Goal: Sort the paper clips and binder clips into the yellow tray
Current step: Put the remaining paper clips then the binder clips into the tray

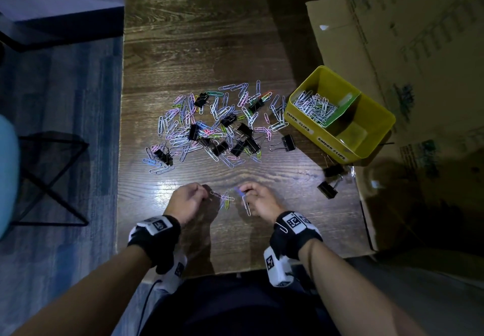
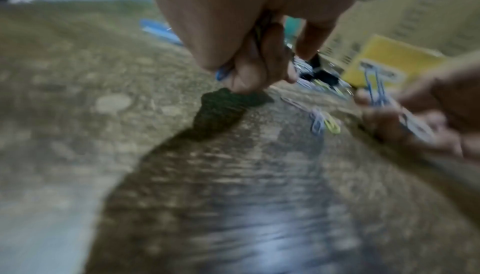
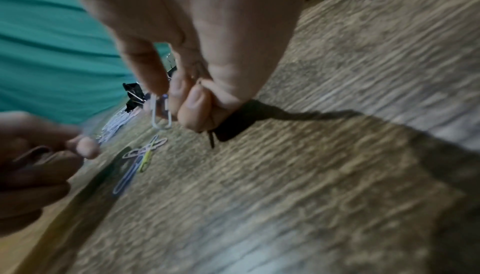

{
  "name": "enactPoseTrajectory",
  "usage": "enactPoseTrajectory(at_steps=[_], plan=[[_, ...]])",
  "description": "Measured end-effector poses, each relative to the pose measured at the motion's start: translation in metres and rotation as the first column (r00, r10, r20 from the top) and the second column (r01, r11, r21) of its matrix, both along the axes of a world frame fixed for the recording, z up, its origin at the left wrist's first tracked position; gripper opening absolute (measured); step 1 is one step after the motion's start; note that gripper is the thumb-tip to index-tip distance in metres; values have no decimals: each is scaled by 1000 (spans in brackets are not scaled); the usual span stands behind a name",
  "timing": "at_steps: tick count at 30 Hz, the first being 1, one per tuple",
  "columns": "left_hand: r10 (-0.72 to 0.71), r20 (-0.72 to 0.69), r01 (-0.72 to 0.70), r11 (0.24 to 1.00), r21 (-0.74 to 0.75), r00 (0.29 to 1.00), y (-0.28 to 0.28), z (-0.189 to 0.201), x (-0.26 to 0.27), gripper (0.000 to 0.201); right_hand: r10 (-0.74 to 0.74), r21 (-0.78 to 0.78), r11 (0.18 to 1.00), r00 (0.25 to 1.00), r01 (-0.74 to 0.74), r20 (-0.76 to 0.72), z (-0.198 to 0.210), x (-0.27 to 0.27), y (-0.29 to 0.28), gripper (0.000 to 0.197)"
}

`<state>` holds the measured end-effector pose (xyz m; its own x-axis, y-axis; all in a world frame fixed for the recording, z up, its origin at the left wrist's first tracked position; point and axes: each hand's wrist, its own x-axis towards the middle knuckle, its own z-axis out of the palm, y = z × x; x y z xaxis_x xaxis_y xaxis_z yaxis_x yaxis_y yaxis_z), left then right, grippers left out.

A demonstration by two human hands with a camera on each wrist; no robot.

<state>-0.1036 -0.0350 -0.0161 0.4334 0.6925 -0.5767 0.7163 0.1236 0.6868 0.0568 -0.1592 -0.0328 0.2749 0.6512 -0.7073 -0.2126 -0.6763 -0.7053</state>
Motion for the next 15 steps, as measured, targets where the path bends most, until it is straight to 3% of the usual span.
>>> enactPoseTrajectory(at_steps=[2,3,6,9,12,14,15], plan=[[-290,-206,334,916,223,934,-6,4,-1,21,-64,-1,998,998,64,-29,0,-4,4,28],[-372,-283,445,856,263,884,-9,5,-1,31,-80,17,997,996,80,-29,1,-6,6,23],[-491,-420,613,757,227,763,-20,4,3,57,-130,35,990,988,134,-81,7,-9,9,11],[-529,-493,684,699,210,691,-27,-2,5,53,-237,-79,971,952,225,-193,6,-9,8,8],[-536,-501,695,688,208,680,-35,-2,6,41,-345,-127,938,890,321,-298,3,-6,5,26],[-525,-505,692,685,227,685,-39,-3,6,36,-324,-102,946,913,308,-247,5,-6,3,21],[-521,-500,686,691,229,692,-41,-5,5,35,-251,-66,968,957,244,-145,5,-6,3,21]])
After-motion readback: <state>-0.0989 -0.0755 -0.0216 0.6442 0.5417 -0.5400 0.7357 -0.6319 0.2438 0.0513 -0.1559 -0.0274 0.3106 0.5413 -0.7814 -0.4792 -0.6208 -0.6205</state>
